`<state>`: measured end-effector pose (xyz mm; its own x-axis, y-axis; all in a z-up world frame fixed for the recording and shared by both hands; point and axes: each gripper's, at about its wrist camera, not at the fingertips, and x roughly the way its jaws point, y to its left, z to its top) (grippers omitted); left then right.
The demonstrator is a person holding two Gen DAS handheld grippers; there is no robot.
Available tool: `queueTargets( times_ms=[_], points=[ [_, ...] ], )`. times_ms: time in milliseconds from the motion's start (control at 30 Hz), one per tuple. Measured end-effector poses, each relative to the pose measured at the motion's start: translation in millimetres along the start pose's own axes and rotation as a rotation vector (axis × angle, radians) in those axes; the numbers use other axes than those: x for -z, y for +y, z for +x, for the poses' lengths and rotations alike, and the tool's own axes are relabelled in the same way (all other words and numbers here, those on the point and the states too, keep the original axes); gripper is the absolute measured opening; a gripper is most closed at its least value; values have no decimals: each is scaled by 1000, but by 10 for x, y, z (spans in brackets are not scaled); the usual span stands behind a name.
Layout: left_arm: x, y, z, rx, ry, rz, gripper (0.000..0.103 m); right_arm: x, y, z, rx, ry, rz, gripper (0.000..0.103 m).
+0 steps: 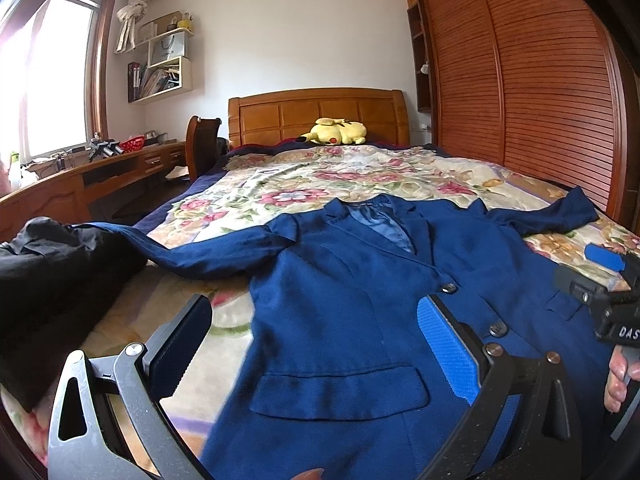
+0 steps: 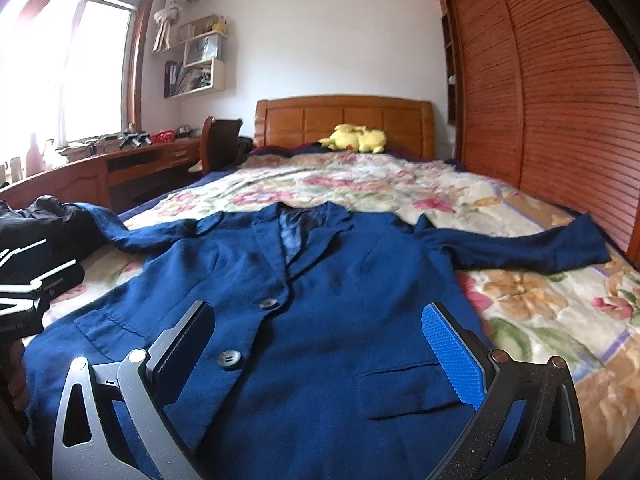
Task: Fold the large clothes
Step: 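Move the left tool to the jacket sleeve cuff and close on it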
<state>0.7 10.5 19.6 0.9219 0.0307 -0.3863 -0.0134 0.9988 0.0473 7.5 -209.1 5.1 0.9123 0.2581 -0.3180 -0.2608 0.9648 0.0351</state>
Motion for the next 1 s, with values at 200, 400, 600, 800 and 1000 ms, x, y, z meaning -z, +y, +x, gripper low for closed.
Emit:
queueTargets(
  times_ms=[200,400,600,800,1000],
  points=[
    [-77,172,57,2,33,-19,103,-148,130,3,-50,26,-21,103],
    [-125,308,163,-24,60,24,103,-355,253,24,-106,38,-15,103],
    [-193,526,273,-39,104,39,103,-549,397,9,-136,22,-39,103],
    [-247,730,500,-50,151,40,103,-671,461,244,-159,13,-47,103],
    [-286,1008,837,-62,217,7,103,-780,526,640,-188,35,-45,103]
  ],
)
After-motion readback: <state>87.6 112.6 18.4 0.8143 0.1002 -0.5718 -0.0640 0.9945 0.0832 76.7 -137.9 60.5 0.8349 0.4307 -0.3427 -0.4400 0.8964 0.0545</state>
